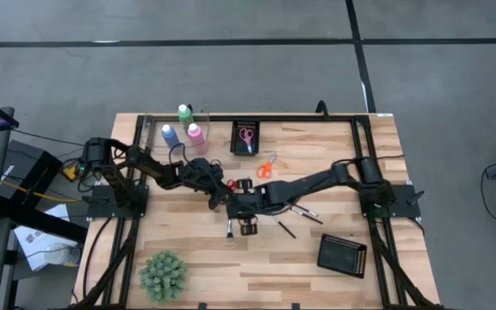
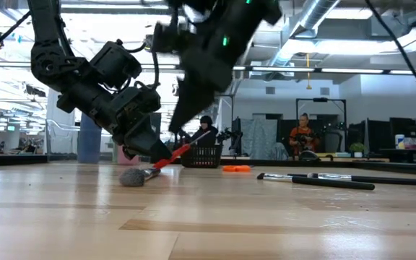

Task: Pick & Place Paint Supplies
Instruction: Put the red scissors into the top black bin

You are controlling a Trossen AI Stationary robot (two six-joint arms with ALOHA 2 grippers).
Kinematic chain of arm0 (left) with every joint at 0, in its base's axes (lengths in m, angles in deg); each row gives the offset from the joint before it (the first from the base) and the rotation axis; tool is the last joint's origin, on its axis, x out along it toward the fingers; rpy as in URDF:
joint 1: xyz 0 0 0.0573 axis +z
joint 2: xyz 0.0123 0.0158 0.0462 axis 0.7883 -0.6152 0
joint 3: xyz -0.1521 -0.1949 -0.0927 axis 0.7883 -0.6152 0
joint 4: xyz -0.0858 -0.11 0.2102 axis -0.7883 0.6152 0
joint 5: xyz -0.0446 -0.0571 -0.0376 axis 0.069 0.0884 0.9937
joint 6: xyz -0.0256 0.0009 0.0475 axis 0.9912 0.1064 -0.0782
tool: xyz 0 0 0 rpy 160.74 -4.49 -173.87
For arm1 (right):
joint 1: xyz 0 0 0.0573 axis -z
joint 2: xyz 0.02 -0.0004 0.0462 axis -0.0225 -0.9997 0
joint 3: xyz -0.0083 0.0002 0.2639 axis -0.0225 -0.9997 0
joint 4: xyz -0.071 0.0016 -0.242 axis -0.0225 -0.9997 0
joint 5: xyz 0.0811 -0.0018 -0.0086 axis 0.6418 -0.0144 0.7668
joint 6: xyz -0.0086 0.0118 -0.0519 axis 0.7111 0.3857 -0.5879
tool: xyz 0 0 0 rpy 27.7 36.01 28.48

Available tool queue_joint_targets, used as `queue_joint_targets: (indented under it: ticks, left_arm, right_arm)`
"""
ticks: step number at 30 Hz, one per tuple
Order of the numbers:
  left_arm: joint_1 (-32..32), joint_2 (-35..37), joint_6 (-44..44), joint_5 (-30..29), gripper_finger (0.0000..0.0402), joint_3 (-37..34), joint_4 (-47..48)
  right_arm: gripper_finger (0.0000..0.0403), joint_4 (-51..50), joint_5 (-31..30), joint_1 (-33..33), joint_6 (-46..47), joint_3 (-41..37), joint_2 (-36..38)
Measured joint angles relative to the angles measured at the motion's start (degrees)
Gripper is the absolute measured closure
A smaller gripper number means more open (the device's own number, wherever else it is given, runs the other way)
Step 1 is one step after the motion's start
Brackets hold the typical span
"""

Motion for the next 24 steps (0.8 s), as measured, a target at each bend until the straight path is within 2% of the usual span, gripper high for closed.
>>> queue_joint_targets:
  ticks: [3, 9, 15, 18, 24]
  left_arm:
    - [0.0, 0.0, -0.7, 0.0, 0.0401, 0.0, 0.0]
    - [0.0, 0.0, -0.9, 0.0, 0.0401, 0.0, -1.2]
    - [-0.1, 0.0, -1.0, 0.1, 0.0401, 0.0, -3.6]
    - [-0.2, 0.0, -1.0, 0.1, 0.0401, 0.0, -5.8]
    - [-0.5, 0.0, -1.2, 0.2, 0.0401, 0.0, -9.3]
  right_arm:
    - [0.0328, 1.5, 1.7, -1.9, 0.0, 0.0, 2.1]
    - [0.0249, 8.7, 10.8, -5.9, -0.4, 0.1, 6.1]
    - [0.0179, 24.7, 16.8, -8.4, -5.3, -2.6, 10.0]
    - [0.0167, 35.5, 20.6, -8.9, -7.0, -8.6, 12.7]
    - [0.0175, 60.2, 22.3, -7.6, -6.4, -28.0, 21.7]
